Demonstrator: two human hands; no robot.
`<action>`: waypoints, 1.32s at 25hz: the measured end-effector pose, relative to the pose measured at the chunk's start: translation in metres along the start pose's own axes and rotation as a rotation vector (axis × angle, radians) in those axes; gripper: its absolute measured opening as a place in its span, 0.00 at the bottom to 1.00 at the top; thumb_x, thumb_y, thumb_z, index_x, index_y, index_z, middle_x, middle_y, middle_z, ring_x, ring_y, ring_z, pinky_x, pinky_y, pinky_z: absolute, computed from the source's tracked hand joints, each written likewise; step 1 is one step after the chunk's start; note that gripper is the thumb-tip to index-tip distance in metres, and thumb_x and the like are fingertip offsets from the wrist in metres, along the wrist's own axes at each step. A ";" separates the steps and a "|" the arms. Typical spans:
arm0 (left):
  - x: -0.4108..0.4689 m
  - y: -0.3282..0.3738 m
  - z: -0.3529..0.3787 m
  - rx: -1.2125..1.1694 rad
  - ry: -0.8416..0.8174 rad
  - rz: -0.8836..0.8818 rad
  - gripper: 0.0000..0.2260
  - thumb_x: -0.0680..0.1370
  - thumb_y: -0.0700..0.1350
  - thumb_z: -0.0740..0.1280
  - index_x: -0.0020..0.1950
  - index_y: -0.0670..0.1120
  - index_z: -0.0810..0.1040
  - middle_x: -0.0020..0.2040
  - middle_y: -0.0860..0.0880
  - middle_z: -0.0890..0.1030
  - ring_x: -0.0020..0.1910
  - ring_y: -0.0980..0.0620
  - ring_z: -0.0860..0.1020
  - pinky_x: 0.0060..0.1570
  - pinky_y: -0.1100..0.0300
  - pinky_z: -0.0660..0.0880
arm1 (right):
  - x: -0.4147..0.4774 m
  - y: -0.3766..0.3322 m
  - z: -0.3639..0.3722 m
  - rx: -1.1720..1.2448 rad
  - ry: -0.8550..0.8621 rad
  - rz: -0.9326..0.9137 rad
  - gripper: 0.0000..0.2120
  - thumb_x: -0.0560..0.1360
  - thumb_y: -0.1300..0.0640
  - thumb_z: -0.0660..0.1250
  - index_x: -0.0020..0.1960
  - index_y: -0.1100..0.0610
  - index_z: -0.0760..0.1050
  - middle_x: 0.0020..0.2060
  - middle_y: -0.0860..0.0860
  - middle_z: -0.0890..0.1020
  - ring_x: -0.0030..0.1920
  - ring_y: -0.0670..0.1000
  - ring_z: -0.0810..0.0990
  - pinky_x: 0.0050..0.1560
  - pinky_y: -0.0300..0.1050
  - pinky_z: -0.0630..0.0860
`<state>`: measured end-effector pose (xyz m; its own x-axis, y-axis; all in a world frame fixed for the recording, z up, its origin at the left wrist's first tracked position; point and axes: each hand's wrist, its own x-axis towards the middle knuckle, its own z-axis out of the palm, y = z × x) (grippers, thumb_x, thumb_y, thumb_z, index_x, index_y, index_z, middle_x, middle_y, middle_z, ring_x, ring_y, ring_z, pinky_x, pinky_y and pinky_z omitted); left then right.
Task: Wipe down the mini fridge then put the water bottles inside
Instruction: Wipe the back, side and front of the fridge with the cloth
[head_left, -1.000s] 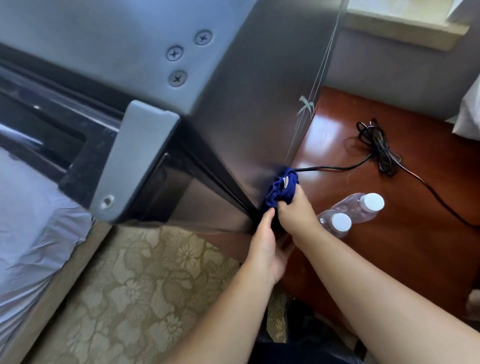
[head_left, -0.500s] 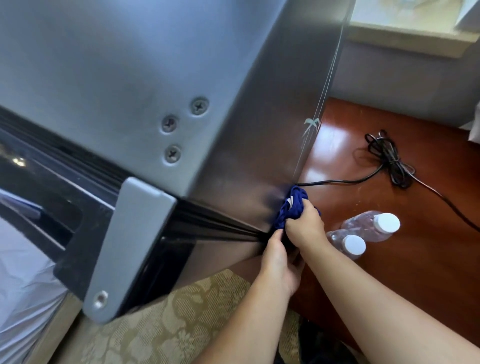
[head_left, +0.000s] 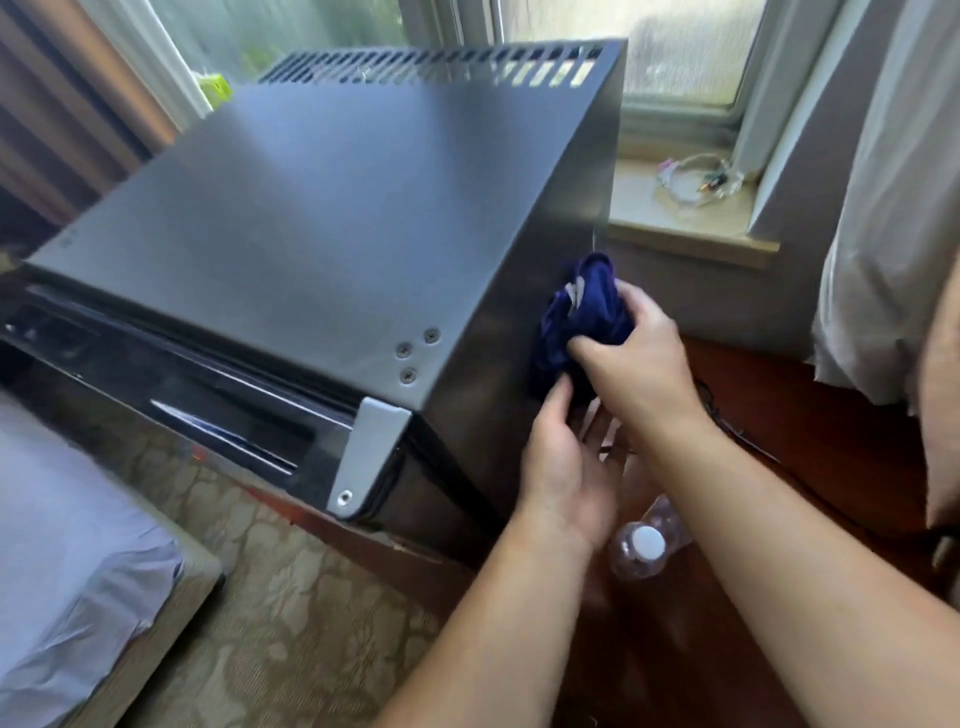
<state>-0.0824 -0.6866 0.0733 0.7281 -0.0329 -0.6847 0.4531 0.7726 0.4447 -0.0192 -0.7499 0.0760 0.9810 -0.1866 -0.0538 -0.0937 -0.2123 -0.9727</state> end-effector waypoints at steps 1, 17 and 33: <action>-0.007 0.006 0.010 0.010 -0.042 0.040 0.16 0.84 0.53 0.63 0.52 0.45 0.86 0.44 0.47 0.87 0.40 0.53 0.84 0.42 0.60 0.81 | 0.003 -0.013 -0.007 0.046 0.016 -0.043 0.30 0.61 0.54 0.71 0.63 0.45 0.76 0.54 0.45 0.85 0.56 0.45 0.84 0.64 0.51 0.79; -0.011 -0.020 -0.035 0.549 0.113 0.168 0.06 0.84 0.46 0.65 0.58 0.50 0.80 0.43 0.58 0.89 0.47 0.61 0.87 0.47 0.63 0.78 | -0.029 0.059 0.009 0.571 -0.204 0.482 0.09 0.74 0.57 0.74 0.54 0.54 0.82 0.50 0.60 0.88 0.46 0.57 0.87 0.46 0.50 0.84; -0.057 0.052 0.075 3.360 -0.355 0.555 0.50 0.70 0.61 0.78 0.84 0.53 0.54 0.86 0.44 0.50 0.85 0.42 0.49 0.82 0.44 0.52 | -0.080 0.025 -0.017 0.562 -0.390 0.272 0.30 0.61 0.54 0.72 0.64 0.44 0.76 0.52 0.51 0.87 0.50 0.51 0.86 0.44 0.45 0.79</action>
<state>-0.0615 -0.6923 0.1790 0.7102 -0.3990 -0.5801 -0.6953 -0.5267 -0.4890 -0.1032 -0.7566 0.0594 0.9347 0.2141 -0.2838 -0.3433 0.3366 -0.8768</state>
